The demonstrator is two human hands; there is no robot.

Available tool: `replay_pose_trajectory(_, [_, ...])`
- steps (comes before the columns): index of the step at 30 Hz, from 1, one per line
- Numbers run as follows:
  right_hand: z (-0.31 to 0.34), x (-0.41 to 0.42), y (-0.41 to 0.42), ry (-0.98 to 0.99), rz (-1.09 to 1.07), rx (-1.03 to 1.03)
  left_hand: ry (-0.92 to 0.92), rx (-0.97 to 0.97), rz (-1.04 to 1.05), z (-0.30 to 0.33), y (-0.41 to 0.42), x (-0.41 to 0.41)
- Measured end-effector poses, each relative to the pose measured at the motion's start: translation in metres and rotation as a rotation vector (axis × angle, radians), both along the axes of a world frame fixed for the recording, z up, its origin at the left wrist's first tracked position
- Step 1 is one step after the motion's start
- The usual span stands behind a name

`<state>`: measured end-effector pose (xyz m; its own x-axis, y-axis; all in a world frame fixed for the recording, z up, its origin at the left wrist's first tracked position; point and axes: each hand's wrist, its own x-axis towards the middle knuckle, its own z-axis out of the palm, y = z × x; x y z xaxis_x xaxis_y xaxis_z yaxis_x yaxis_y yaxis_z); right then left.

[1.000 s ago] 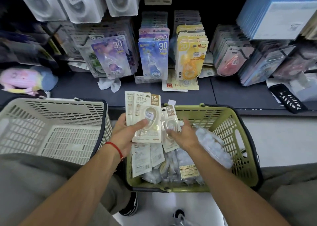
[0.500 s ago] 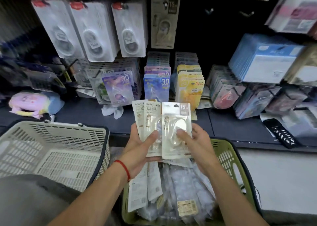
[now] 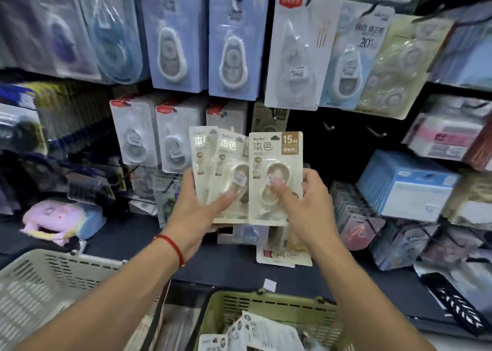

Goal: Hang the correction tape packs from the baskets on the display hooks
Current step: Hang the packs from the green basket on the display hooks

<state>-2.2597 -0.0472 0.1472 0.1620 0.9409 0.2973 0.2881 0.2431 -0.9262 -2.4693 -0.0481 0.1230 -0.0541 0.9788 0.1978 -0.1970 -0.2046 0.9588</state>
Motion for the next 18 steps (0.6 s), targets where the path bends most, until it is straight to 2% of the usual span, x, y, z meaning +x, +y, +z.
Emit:
replay_pose_trajectory(8, [0.023, -0.006, 0.043, -0.019, -0.055, 0.04, -0.047, 0.033, 0.131, 0.015, 0.008, -0.024])
replay_pose_trajectory(18, [-0.023, -0.019, 0.059, 0.075, -0.174, 0.109, -0.042, 0.083, 0.249, 0.016, 0.005, -0.018])
